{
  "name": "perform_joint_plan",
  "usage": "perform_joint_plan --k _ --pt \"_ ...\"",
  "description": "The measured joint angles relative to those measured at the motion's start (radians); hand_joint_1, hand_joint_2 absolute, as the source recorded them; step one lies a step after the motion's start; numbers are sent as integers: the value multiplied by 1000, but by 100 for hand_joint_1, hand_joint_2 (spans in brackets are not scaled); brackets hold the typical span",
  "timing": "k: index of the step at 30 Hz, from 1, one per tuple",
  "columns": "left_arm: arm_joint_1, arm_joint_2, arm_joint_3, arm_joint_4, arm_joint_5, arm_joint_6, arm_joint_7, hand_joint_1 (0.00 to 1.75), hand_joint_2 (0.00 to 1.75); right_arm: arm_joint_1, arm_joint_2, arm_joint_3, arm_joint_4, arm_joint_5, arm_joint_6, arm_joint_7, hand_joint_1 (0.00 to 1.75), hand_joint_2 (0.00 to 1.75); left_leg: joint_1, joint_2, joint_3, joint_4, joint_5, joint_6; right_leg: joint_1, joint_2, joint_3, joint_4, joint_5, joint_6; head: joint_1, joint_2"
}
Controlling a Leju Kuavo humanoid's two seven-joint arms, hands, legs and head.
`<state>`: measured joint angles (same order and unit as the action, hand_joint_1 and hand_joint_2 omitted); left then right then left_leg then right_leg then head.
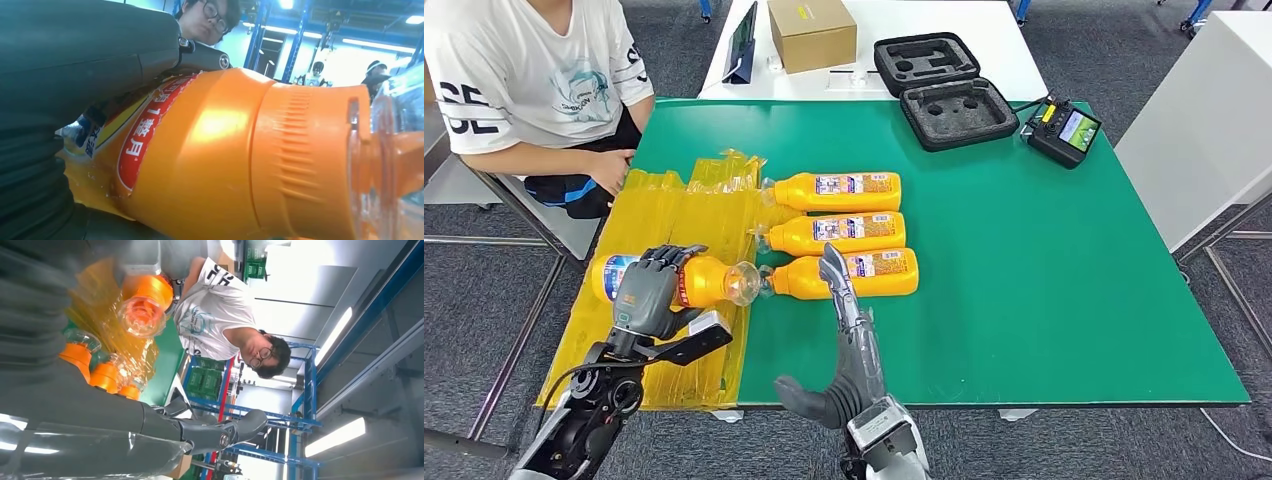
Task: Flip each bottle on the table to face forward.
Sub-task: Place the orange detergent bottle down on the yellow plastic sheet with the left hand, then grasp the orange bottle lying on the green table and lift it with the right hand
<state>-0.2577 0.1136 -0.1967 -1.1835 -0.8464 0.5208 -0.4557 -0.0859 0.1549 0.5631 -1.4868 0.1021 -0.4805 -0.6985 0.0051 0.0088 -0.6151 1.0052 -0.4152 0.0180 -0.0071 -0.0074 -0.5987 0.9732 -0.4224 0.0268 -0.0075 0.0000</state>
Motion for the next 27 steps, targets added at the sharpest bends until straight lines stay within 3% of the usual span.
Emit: perform_joint_plan --k 4,8,18,27 --pt "-25 19 -24 47 -103 -14 51 175 175 -4 0 2 6 6 14 0 0 175 0 0 0 0 0 0 0 0 0 0 0 0 0 0" --pt "-72 41 -64 134 -198 -86 97 175 175 -10 5 3 16 8 34 0 0 175 0 0 0 0 0 0 0 0 0 0 0 0 0 0" --pt "-141 74 -109 254 -217 -160 104 175 175 -16 10 3 29 6 45 0 0 175 0 0 0 0 0 0 0 0 0 0 0 0 0 0" --pt "-228 101 -151 301 -119 -446 66 175 175 -16 18 3 40 -9 66 0 0 175 0 0 1 0 0 0 0 0 1 0 0 0 0 0"
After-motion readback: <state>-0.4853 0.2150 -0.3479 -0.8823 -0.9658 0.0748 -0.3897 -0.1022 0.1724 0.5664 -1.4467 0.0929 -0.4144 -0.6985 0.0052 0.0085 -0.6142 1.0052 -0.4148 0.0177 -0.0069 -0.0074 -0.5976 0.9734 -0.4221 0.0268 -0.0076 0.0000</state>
